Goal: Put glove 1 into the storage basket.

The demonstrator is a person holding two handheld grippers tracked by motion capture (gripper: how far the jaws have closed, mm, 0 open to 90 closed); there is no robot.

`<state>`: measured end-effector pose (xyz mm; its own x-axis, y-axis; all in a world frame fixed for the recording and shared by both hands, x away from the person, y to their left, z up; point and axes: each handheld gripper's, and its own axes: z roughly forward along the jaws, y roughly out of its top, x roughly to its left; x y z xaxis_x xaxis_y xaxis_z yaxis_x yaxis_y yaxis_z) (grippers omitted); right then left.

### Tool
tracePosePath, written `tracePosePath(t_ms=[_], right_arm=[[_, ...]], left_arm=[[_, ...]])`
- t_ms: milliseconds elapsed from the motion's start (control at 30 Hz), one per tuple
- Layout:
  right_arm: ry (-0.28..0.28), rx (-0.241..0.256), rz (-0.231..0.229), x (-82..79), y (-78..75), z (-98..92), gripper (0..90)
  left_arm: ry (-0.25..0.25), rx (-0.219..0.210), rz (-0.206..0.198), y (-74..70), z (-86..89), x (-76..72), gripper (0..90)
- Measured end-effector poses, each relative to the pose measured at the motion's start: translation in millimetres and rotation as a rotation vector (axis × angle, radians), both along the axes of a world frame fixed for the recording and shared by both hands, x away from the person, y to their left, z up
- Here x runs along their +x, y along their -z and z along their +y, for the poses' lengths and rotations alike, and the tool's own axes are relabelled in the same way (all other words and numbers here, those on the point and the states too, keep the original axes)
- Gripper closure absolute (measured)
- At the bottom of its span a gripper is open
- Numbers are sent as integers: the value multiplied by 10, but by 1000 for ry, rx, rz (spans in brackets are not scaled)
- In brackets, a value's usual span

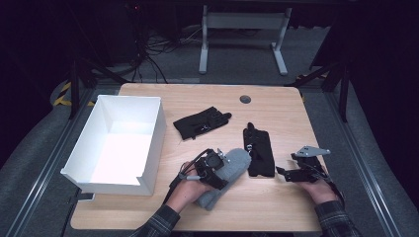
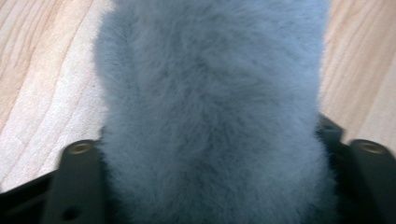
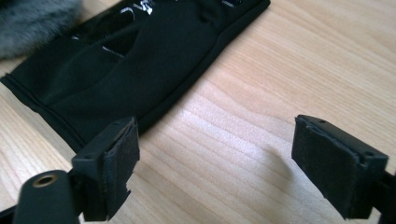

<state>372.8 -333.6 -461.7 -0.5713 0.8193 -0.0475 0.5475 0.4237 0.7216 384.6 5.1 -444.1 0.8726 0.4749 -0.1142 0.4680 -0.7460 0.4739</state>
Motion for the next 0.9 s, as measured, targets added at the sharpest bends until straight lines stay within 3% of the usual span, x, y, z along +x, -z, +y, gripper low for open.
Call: tracePosePath(t_ms=[100, 400, 633, 800, 900], right_arm=[[1, -21, -4, -1, 27, 25, 152], [5, 20, -1, 11, 71, 20, 108], [4, 19, 0, 13, 71, 19, 105], [3, 18, 1, 13, 71, 18, 105], [3, 18, 1, 13, 71, 18, 105]], left_arm=[[2, -17, 26, -11, 13, 10, 464], [-18, -60, 91, -44, 65, 62, 643], [-11, -100, 127, -131, 120, 82, 660], [-17, -137, 128, -264, 183, 79, 661], [-25, -176, 125, -416, 252, 91, 661]])
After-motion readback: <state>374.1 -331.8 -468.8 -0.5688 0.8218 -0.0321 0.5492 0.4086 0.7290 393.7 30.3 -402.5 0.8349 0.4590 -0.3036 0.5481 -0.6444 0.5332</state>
